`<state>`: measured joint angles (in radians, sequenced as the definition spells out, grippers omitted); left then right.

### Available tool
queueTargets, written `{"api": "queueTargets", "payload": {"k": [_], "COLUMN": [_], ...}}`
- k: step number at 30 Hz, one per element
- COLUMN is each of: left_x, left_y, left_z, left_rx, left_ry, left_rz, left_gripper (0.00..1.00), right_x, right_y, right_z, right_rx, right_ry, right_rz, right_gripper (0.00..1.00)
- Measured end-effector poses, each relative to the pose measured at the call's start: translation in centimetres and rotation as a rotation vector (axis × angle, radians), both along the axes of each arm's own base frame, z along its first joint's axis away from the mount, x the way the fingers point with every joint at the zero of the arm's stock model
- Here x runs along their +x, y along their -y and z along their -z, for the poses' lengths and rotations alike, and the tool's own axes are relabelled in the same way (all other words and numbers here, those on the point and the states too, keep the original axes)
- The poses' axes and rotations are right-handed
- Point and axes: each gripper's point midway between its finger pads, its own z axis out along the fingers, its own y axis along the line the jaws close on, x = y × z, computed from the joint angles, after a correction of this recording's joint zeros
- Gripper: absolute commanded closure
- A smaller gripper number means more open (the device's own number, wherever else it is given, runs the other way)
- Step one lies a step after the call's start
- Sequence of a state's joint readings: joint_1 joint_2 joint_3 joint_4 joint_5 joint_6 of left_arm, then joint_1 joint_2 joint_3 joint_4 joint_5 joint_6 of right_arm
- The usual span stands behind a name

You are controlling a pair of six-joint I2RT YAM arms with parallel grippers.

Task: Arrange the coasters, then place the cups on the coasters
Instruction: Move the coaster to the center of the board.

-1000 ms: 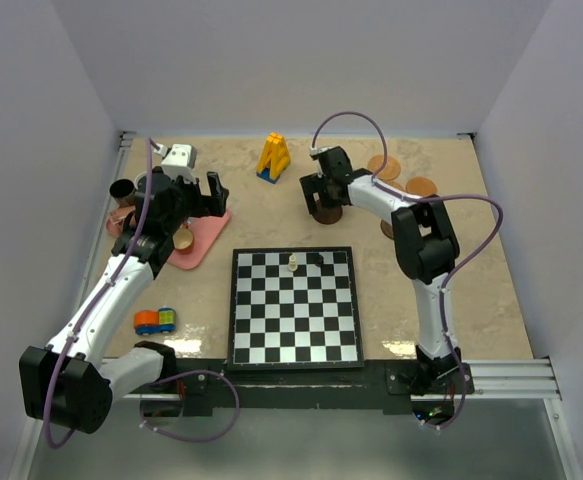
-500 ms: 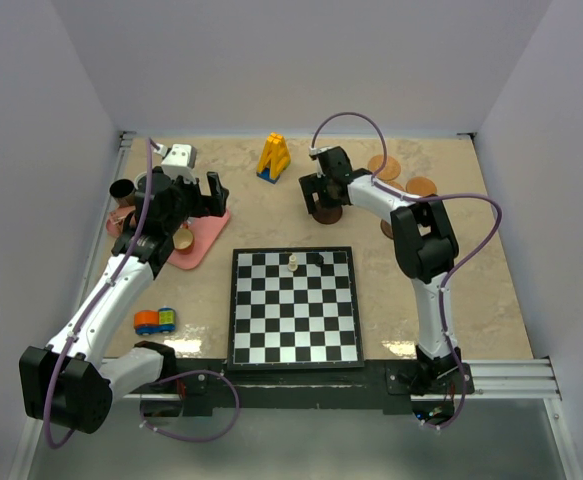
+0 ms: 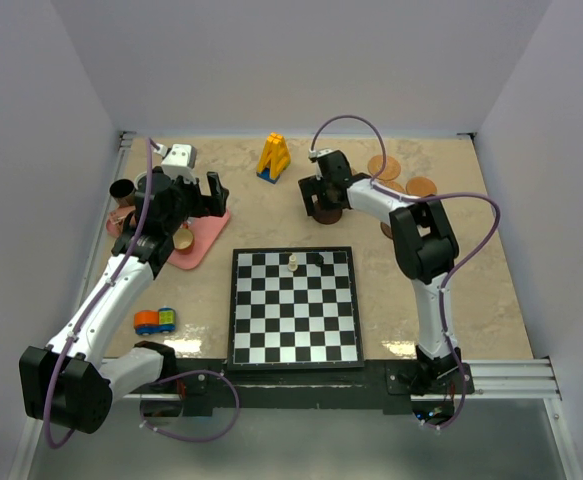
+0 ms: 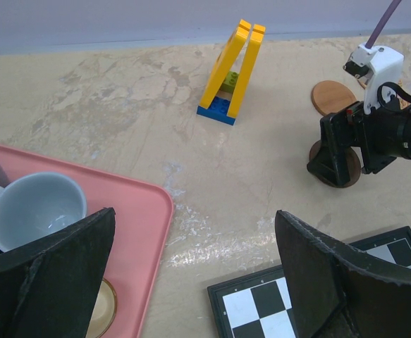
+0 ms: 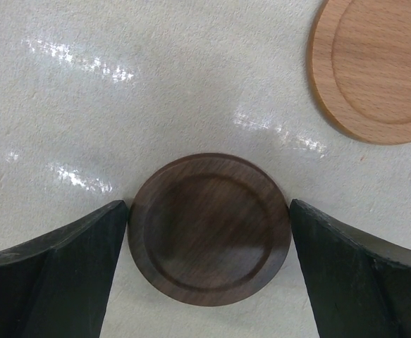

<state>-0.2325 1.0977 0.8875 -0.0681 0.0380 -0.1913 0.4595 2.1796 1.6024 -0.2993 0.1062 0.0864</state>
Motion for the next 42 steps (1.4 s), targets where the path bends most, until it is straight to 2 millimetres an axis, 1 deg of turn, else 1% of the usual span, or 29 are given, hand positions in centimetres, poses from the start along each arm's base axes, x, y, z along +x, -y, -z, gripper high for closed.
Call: {"api": "queueTargets", "payload": {"k": [6, 10, 14, 23, 31, 35, 38, 40, 42], "left_x": [0.0, 0.0, 0.0, -0.1, -0.1, -0.1, -0.1, -0.2, -0.2], "left_y": [0.0, 0.0, 0.0, 0.2, 0.3, 0.4, 0.4, 0.5, 0.5], "left_z": [0.0, 0.0, 0.0, 0.0, 0.0, 0.0, 0.0, 0.0, 0.0], "left_rx": [0.0, 0.0, 0.0, -0.01, -0.012, -0.014, -0.015, -0.017, -0.017], "left_ry": [0.0, 0.0, 0.0, -0.002, -0.002, -0.003, -0.004, -0.004, -0.004], "left_rz": [0.0, 0.0, 0.0, 0.008, 0.013, 0.017, 0.02, 0.022, 0.023], "left_gripper": [0.0, 0.0, 0.0, 0.0, 0.0, 0.0, 0.0, 0.0, 0.0], "right_x": [0.0, -0.2, -0.8, -4.2, -5.9, -7.1, -7.6, -8.0, -8.3], "right_y": [0.0, 0.0, 0.4, 2.9, 4.9, 6.5, 8.0, 9.2, 9.7], "right_z": [0.2, 0.2, 0.3, 0.4, 0.4, 0.4, 0.3, 0.3, 0.3], "right_rx": [-0.006, -0.001, 0.005, -0.006, -0.015, -0.022, -0.03, -0.041, -0.044], "right_ry": [0.014, 0.02, 0.025, -0.003, -0.015, -0.03, -0.042, -0.056, -0.063], "right_rz": [0.018, 0.035, 0.054, 0.155, 0.25, 0.308, 0.35, 0.374, 0.385], "right_gripper": [0.02, 0.04, 0.06, 0.07, 0.07, 0.06, 0.06, 0.04, 0.02]}}
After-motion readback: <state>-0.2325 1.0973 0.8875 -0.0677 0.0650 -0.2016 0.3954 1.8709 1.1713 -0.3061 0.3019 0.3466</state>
